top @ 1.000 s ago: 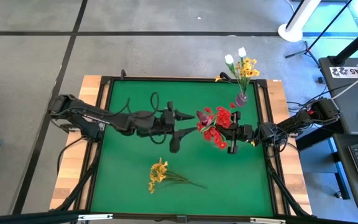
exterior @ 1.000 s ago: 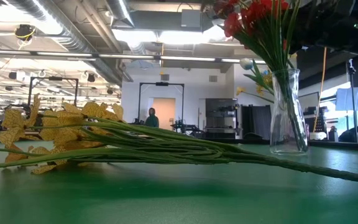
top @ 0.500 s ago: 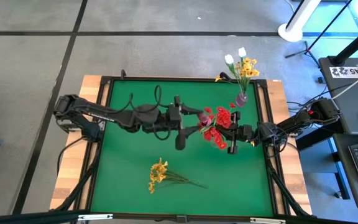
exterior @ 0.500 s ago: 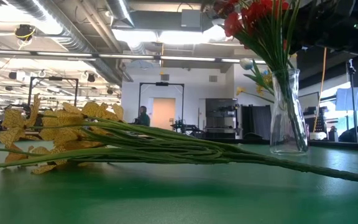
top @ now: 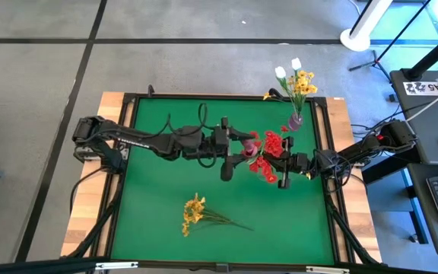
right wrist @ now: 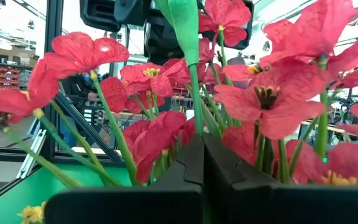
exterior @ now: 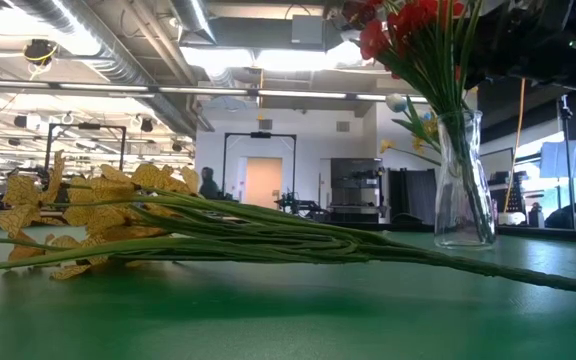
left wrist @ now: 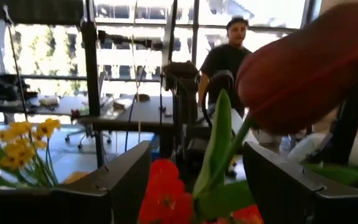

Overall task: Sort flowers into vase by color
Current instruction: Put the red tulip into the transparent vase

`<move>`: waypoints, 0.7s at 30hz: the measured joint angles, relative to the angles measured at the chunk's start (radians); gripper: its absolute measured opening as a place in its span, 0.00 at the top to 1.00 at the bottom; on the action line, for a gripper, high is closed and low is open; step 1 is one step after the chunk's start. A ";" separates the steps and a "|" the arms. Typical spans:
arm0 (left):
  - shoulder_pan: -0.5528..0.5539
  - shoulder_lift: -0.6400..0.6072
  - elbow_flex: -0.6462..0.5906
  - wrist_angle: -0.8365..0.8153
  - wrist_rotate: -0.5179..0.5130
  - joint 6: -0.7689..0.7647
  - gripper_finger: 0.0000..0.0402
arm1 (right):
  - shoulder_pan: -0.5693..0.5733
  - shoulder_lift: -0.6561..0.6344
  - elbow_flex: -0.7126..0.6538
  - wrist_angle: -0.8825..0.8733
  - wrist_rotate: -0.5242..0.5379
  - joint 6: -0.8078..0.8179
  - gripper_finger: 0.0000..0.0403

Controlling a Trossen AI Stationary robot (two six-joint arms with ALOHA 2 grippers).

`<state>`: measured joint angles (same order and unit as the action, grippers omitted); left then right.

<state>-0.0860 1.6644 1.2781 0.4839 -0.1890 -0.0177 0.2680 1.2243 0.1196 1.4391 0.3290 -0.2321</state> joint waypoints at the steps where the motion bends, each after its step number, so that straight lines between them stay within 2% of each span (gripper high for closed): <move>1: 0.000 0.001 0.000 0.014 -0.002 0.000 0.38 | 0.000 0.000 0.000 0.000 0.000 0.000 1.00; 7: -0.005 0.002 0.000 0.020 -0.010 0.000 0.41 | 0.000 0.000 0.000 0.000 0.000 0.000 1.00; 12: -0.010 0.002 0.000 0.018 -0.036 0.001 0.50 | 0.000 0.000 0.000 0.000 0.000 0.000 1.00; 16: -0.008 0.002 0.000 0.020 -0.037 0.001 0.64 | 0.000 0.000 0.000 0.001 0.000 0.000 1.00; 21: -0.009 0.002 0.000 0.023 -0.037 -0.004 0.89 | 0.000 0.000 0.000 0.000 0.000 0.000 0.99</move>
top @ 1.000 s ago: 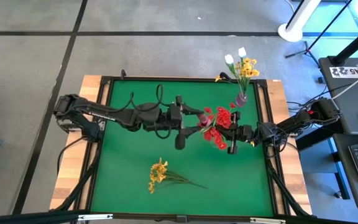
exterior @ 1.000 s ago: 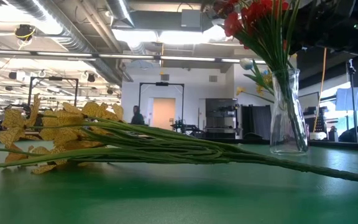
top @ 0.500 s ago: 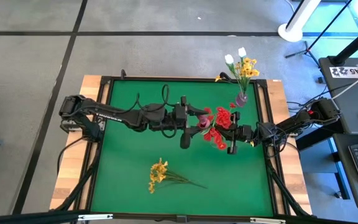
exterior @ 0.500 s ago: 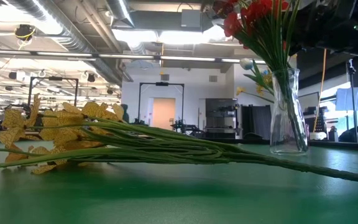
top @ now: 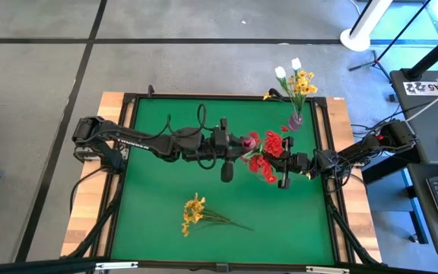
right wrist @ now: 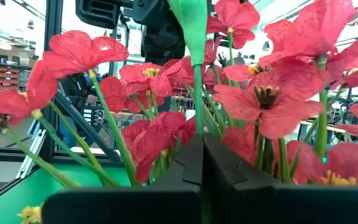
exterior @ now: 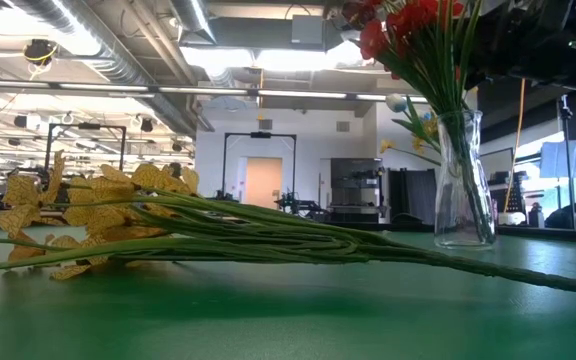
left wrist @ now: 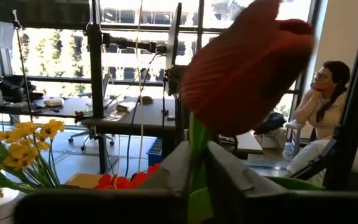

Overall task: Sort flowers into vase by color
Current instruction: Put the red tulip into the transparent vase

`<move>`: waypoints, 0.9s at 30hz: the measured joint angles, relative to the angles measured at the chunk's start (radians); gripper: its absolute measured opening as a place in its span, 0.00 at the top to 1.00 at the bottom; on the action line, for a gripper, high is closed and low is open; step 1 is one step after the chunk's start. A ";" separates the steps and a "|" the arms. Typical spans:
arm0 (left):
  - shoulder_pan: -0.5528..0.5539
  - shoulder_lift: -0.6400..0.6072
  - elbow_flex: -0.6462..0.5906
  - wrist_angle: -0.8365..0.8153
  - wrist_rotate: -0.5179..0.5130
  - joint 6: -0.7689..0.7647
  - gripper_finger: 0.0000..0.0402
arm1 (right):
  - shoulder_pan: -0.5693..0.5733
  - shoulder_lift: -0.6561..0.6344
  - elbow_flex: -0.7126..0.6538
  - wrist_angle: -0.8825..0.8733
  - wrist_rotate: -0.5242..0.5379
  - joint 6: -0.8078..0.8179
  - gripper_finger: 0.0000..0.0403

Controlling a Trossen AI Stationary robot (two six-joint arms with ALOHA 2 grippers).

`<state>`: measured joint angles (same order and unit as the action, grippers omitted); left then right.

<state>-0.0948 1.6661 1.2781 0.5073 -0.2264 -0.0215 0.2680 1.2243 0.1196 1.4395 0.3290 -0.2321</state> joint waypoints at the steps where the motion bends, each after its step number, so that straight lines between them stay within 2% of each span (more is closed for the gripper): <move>1: 0.000 0.000 0.000 0.001 0.000 -0.003 0.94 | 0.000 0.000 0.000 0.000 0.000 0.001 0.98; 3: 0.000 0.000 0.000 0.002 0.000 -0.003 0.98 | 0.000 -0.004 0.000 -0.002 0.001 0.017 0.96; 18: 0.000 0.001 0.010 -0.004 -0.001 -0.010 1.00 | 0.000 -0.009 0.000 -0.045 0.055 0.072 0.73; 22: -0.005 0.001 0.042 -0.011 0.005 0.002 1.00 | 0.000 -0.009 0.000 -0.059 0.055 0.082 0.70; 27: -0.012 0.001 0.100 -0.109 0.008 0.028 1.00 | 0.000 -0.009 0.000 -0.060 0.055 0.091 0.69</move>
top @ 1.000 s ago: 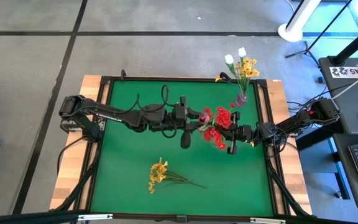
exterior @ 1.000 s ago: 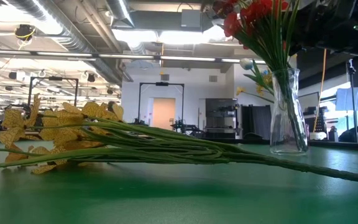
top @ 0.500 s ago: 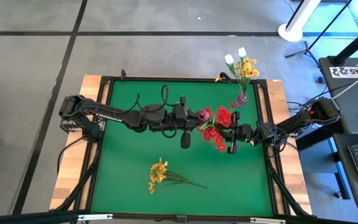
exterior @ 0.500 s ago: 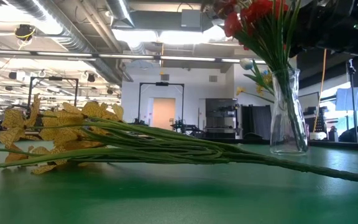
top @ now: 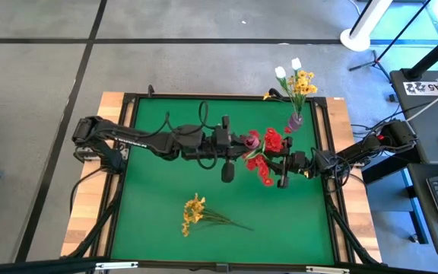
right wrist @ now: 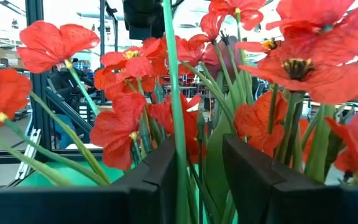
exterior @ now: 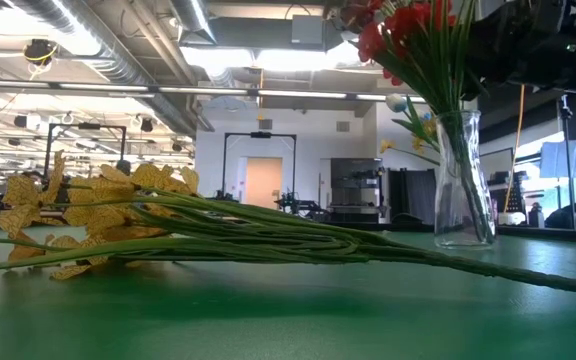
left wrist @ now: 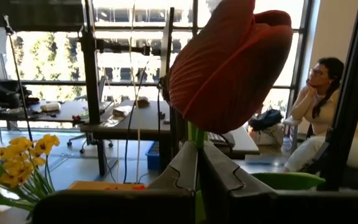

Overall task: Sort flowers into vase by color
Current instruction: Put the red tulip into the transparent vase

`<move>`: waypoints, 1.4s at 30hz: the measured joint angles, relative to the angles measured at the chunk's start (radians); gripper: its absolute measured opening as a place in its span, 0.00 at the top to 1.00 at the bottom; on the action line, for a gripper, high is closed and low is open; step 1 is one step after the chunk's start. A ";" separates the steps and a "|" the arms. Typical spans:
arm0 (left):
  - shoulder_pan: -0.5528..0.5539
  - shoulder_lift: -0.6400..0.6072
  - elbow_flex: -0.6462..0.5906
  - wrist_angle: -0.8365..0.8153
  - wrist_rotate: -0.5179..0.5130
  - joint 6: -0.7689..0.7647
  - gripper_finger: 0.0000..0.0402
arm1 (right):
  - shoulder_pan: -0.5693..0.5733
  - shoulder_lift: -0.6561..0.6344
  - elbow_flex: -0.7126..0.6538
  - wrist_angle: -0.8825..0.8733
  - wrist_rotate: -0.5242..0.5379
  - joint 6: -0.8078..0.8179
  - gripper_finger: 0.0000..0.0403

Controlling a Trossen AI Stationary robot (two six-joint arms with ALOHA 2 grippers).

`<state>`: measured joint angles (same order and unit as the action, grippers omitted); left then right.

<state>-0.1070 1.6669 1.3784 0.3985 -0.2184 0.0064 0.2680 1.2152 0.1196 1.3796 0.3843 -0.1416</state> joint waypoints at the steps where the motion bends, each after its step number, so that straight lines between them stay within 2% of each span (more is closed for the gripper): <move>1: -0.001 0.000 0.012 -0.024 0.000 0.001 1.00 | 0.000 0.000 0.000 0.000 0.000 0.000 0.69; 10: -0.007 0.000 0.033 -0.076 0.000 0.004 1.00 | 0.000 0.000 0.000 -0.006 0.007 0.000 0.69; 13: -0.007 0.000 0.033 -0.079 0.000 0.004 1.00 | 0.008 -0.031 0.000 -0.058 0.027 -0.001 0.69; 25: -0.007 0.000 0.033 -0.085 0.000 0.005 1.00 | 0.201 -0.392 0.000 -0.459 0.270 -0.032 0.69; 33: -0.007 0.000 0.033 -0.085 0.000 0.006 1.00 | 0.265 -0.465 0.028 -0.594 0.341 -0.023 0.69; 42: -0.008 0.000 0.033 -0.081 0.000 0.019 1.00 | 0.362 -0.474 0.227 -0.980 0.465 0.010 0.69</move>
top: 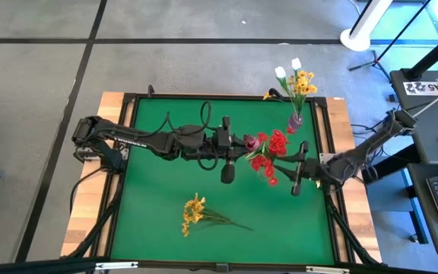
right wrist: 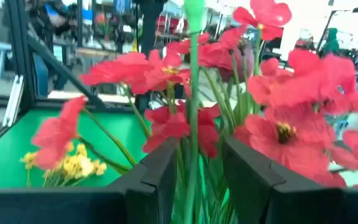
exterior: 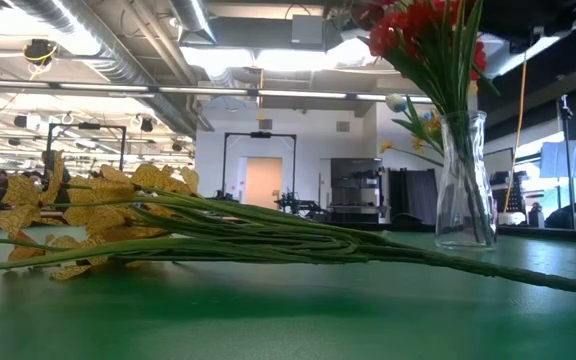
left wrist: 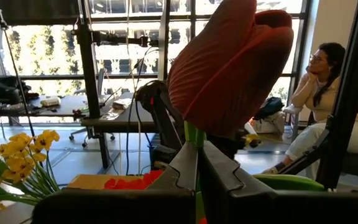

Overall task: Sort flowers into vase by color
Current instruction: Put the red tulip into the transparent vase

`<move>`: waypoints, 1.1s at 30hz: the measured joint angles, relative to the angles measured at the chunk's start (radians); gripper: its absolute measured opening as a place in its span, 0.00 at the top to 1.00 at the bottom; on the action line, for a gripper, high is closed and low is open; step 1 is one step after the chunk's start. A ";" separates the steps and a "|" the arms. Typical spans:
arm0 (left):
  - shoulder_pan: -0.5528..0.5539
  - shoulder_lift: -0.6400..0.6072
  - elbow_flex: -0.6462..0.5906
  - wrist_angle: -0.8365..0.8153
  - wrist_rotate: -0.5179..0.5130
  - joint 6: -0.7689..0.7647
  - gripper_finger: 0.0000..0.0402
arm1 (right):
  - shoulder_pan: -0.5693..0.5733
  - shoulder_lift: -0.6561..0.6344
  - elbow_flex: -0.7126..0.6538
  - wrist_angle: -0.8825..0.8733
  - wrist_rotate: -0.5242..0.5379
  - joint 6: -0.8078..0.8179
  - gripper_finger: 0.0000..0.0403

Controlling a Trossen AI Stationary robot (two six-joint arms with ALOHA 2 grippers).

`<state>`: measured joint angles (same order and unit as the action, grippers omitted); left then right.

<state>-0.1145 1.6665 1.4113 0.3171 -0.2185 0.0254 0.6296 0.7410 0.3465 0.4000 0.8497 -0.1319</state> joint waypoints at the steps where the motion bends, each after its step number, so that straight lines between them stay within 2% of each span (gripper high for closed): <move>1: -0.001 0.000 0.000 0.003 0.003 0.006 1.00 | 0.012 0.000 0.025 -0.047 0.011 0.011 0.69; 8: -0.008 -0.001 0.075 -0.084 0.126 0.069 1.00 | 0.077 0.001 0.148 -0.302 0.022 0.125 0.69; 13: -0.012 -0.002 0.140 -0.171 0.163 0.150 1.00 | 0.106 0.000 0.199 -0.354 0.020 0.131 0.69; 19: 0.017 -0.002 0.196 -0.178 0.365 0.186 1.00 | 0.104 -0.028 0.274 -0.416 -0.087 0.129 0.69; 25: 0.047 -0.002 0.227 -0.171 0.554 0.194 1.00 | 0.104 -0.031 0.368 -0.513 -0.141 0.126 0.69; 33: 0.067 -0.001 0.227 -0.142 0.738 0.194 1.00 | 0.103 -0.011 0.460 -0.506 -0.344 0.167 0.69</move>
<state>-0.0477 1.6653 1.6386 0.1751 0.5194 0.2195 0.7326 0.7297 0.8061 -0.1058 0.5053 0.0355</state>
